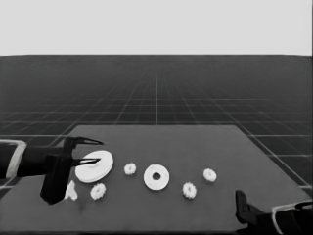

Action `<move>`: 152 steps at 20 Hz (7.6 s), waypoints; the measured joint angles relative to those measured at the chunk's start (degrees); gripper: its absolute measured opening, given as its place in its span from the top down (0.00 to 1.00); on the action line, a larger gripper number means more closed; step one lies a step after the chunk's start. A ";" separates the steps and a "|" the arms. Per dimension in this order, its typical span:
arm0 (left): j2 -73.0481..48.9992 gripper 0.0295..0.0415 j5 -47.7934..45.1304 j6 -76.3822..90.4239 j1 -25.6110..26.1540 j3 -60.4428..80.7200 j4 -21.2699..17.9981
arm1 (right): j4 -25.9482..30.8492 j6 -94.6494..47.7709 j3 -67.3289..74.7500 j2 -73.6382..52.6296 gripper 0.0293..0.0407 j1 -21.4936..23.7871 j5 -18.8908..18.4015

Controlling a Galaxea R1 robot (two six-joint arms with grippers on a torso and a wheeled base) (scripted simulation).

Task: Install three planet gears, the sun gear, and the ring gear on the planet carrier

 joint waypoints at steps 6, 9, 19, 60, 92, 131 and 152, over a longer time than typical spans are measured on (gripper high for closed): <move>13.57 0.12 46.55 -56.50 18.50 -2.69 27.62 | 0.32 -0.01 0.04 0.05 0.21 -0.50 0.08; 24.57 0.22 50.10 -87.14 20.73 -24.17 1.21 | 0.09 0.00 -0.12 0.01 0.19 -0.36 0.00; 29.78 0.25 41.19 -86.87 34.13 -41.12 4.61 | 0.03 0.00 -0.16 0.00 0.19 -0.32 -0.01; 68.86 0.86 49.36 -104.49 30.08 -61.16 2.40 | 0.03 0.00 -0.16 0.00 0.19 -0.32 -0.01; 55.45 0.25 47.42 -85.94 18.93 -66.19 -9.56 | 0.03 0.00 -0.16 0.00 0.19 -0.32 -0.01; 74.86 0.86 47.83 -87.87 18.72 -83.50 -9.69 | 0.03 0.00 -0.16 0.00 0.19 -0.32 -0.01; 77.71 0.25 43.51 -83.83 26.86 -91.36 -2.65 | 0.03 0.00 -0.16 0.00 0.19 -0.32 -0.01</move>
